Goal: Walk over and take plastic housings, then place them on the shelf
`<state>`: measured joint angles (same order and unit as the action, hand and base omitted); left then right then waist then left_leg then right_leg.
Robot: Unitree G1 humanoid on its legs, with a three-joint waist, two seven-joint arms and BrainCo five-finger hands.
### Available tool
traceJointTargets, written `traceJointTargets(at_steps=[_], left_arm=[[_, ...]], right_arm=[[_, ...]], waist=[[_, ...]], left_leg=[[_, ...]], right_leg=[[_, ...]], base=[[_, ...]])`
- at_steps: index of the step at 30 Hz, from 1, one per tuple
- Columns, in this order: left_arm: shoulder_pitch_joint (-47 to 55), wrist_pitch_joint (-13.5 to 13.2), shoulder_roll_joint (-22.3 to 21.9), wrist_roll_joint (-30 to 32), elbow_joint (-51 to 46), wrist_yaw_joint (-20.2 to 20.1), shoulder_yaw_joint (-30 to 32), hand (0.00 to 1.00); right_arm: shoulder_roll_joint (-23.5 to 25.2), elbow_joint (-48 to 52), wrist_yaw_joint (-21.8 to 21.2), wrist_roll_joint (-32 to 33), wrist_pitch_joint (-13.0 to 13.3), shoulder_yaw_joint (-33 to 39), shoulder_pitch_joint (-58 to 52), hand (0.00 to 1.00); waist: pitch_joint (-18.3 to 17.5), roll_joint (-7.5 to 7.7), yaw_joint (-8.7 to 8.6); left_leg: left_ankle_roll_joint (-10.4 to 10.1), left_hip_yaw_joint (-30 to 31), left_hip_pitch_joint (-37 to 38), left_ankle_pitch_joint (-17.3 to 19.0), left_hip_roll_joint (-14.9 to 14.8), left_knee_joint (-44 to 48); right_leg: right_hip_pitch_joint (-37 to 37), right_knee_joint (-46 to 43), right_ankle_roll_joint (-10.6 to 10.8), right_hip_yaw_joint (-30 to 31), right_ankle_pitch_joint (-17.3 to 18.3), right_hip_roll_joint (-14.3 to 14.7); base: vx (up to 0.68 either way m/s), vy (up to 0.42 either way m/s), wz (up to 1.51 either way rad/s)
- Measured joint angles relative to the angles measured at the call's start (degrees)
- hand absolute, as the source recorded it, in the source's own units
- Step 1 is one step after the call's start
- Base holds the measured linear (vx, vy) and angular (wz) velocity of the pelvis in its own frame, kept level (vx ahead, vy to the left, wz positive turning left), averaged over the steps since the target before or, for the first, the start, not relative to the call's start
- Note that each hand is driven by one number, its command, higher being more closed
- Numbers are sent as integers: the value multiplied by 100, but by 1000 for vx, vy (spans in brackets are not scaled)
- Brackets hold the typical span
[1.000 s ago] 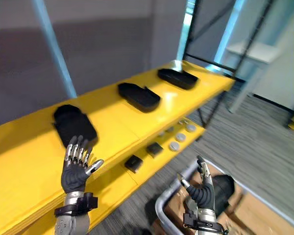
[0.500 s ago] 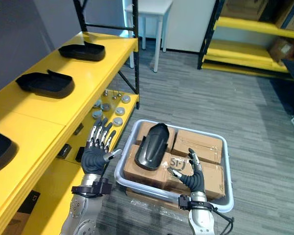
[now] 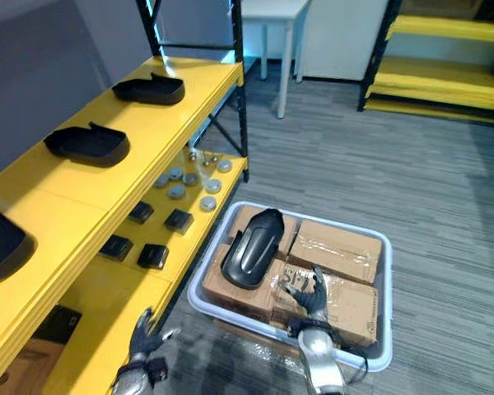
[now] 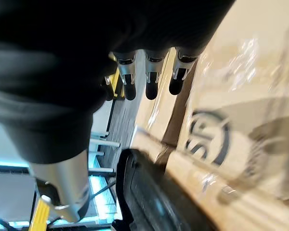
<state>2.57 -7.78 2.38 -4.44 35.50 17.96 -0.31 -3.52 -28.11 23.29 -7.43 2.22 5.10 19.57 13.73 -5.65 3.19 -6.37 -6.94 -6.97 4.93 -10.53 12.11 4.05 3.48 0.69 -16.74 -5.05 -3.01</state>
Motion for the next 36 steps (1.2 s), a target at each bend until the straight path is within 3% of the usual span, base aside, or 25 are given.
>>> traceJointTargets(at_steps=[4,8,13,21,22,28,32,36], left_arm=[[46,-31,27,371,135,71,-25,0],[24,-102,135,365,247,98,-109,0],[-67,-250,280,308,598,184,-126,0],[-467,-357,425,13,943,196,-227,0],[-508,-358,452,-12,948,192,-273,0],[-705,-377,521,-129,956,141,-384,0],[-719,-316,565,-219,961,-35,-399,0],[-718,-243,572,-254,951,-160,-390,0]], right_arm=[[-97,-510,470,2,-108,619,1157,0],[-298,-708,718,-146,-267,827,1767,0],[-730,-1614,1015,-263,-395,1046,2884,0],[-1584,-3583,760,-108,-437,1022,4116,0],[-1698,-3721,740,-47,-440,967,4249,100],[-2656,-4533,560,474,-519,765,4881,100],[-3033,-4886,68,510,-676,717,5040,100],[-3077,-5075,-275,491,-858,723,5079,100]], waist=[[395,0,223],[741,68,350],[1113,212,449],[1265,258,566],[1286,258,571],[1380,250,699],[1405,246,761],[1405,246,774]], left_leg=[[-21,139,-217,-47,90,-394],[104,205,-532,-150,309,-332],[133,264,-997,-145,364,-55],[142,418,-1681,-130,342,252],[146,450,-1776,-127,342,299],[179,714,-2253,-40,364,659],[178,859,-2407,-41,373,736],[178,888,-2402,-42,373,760]], right_leg=[[365,6,42,-98,-201,-38],[619,17,125,-112,-373,-244],[928,19,138,-106,-526,-304],[1409,16,159,-116,-630,-277],[1459,16,170,-116,-640,-275],[1631,14,218,-139,-667,-268],[1677,15,243,-157,-653,-250],[1640,16,254,-170,-645,-245]], base=[[-105,67,15],[-97,72,8],[-65,43,3],[-10,24,5],[12,38,6],[16,66,16],[28,56,15],[48,39,5]])
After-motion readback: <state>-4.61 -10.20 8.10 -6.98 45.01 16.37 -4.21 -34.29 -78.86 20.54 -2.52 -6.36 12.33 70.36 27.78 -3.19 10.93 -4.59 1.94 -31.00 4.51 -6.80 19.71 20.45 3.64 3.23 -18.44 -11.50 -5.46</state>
